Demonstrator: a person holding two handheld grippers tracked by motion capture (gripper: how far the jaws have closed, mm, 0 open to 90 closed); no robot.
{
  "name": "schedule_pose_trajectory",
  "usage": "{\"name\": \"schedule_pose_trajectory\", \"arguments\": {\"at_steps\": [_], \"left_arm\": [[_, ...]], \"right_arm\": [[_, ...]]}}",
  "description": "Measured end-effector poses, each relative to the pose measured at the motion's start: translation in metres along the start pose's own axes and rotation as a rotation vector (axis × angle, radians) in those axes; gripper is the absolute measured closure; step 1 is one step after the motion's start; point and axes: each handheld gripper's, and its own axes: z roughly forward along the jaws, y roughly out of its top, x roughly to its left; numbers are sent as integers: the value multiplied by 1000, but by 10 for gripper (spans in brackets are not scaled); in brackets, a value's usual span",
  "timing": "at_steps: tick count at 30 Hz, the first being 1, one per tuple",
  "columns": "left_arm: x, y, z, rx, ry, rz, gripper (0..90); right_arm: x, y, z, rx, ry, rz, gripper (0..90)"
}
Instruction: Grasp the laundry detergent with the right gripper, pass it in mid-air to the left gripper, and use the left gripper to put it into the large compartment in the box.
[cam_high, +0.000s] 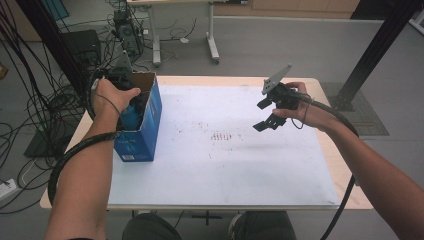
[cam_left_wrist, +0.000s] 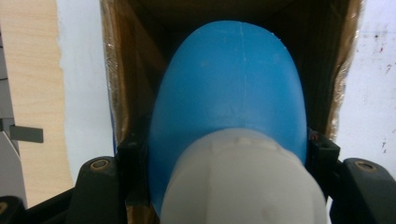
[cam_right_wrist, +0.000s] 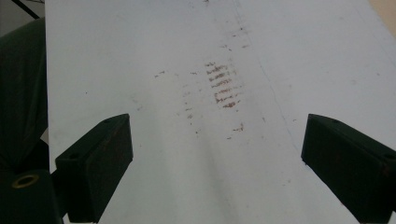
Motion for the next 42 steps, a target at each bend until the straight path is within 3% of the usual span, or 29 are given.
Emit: {"name": "schedule_pose_trajectory", "arguments": {"at_steps": [12, 42], "left_arm": [[0, -4, 18, 7, 5, 20, 368], [1, -8, 19, -7, 0, 25, 365]], "right_arm": [[-2, -2, 2, -1, -3, 10, 90], [-3, -4, -14, -6, -44, 21, 90]]}}
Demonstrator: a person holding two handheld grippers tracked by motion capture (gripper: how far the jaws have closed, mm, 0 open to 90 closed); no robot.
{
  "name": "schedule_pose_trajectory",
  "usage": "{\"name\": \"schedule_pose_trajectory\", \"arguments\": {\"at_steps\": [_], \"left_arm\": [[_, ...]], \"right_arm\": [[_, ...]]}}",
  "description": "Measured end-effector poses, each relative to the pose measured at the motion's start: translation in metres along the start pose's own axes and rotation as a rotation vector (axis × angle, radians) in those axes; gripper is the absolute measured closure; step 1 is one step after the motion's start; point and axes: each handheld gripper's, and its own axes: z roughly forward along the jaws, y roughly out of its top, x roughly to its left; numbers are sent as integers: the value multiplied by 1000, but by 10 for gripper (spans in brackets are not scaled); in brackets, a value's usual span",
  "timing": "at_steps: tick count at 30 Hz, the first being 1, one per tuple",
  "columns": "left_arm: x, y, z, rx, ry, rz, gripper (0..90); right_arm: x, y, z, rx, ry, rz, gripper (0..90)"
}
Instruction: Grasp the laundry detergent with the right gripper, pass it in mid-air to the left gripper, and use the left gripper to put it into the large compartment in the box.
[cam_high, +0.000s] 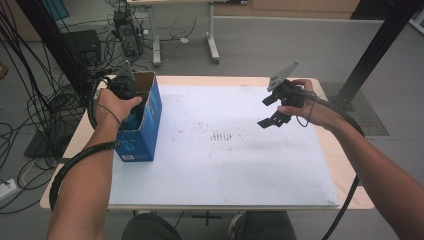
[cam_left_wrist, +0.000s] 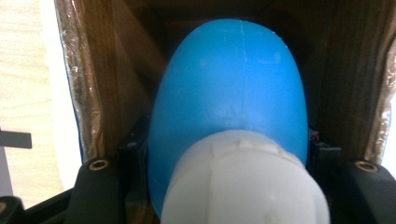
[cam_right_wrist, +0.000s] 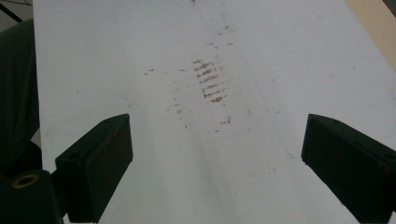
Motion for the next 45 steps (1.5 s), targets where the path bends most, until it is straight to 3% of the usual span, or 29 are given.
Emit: {"name": "schedule_pose_trajectory", "arguments": {"at_steps": [45], "left_arm": [[1, 1, 0, 3, -2, 5, 366]], "right_arm": [[-3, 2, -1, -5, 1, 1, 90]]}}
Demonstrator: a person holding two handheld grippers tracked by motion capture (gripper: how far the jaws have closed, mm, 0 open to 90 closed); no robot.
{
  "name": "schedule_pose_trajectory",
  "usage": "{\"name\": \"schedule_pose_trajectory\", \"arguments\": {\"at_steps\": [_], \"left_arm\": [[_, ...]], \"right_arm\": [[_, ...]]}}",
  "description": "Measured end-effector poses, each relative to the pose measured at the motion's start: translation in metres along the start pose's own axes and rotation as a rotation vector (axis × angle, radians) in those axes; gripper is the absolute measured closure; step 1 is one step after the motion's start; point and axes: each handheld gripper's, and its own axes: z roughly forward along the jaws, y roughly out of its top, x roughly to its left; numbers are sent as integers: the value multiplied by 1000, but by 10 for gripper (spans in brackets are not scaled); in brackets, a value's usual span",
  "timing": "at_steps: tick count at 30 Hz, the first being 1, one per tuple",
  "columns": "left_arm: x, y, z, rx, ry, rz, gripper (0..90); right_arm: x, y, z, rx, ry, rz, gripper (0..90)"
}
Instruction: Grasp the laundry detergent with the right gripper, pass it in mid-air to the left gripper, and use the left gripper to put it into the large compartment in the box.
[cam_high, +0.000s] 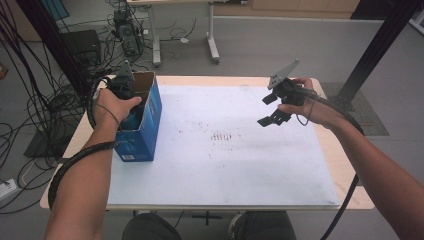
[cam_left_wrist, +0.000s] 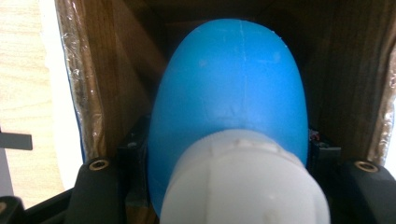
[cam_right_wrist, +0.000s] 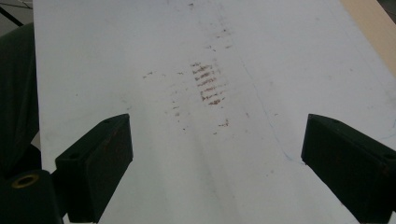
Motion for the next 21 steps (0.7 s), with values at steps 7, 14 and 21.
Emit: {"name": "schedule_pose_trajectory", "arguments": {"at_steps": [7, 14, 21], "left_arm": [[-2, 0, 0, -1, 6, 3, 366], [-2, 0, 0, 2, 8, 3, 366], [-2, 0, 0, 1, 7, 2, 366]], "right_arm": [[-1, 0, -3, -7, -5, 1, 90], [-1, -2, -3, -6, -4, 4, 90], [-1, -2, -4, -11, -7, 4, 90]]}}
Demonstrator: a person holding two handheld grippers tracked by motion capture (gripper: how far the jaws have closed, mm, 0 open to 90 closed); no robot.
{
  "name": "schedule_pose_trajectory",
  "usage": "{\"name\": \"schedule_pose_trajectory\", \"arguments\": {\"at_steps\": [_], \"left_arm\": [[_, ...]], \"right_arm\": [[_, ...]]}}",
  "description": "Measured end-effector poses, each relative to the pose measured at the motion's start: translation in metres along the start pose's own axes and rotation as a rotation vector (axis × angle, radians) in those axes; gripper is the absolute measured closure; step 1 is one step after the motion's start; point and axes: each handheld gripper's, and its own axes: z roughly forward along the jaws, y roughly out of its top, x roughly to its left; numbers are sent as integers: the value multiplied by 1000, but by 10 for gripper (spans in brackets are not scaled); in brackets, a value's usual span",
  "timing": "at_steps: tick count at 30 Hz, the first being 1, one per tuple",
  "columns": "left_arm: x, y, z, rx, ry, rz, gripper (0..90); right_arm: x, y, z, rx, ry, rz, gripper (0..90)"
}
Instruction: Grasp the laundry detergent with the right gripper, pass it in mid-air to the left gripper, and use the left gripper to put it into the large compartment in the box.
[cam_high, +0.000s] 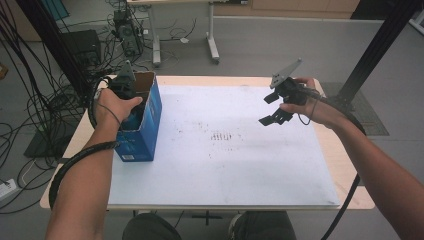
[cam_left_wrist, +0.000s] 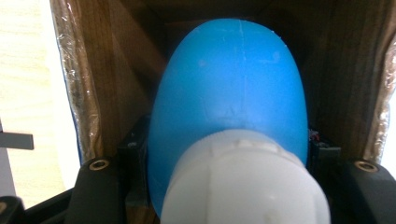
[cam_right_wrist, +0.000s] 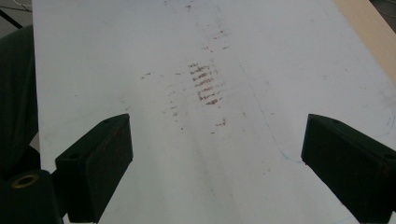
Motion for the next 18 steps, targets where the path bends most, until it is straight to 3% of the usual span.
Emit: {"name": "schedule_pose_trajectory", "arguments": {"at_steps": [18], "left_arm": [[0, 0, 0, 0, 0, 1, 366]], "right_arm": [[0, 1, 1, -2, 1, -1, 90]]}}
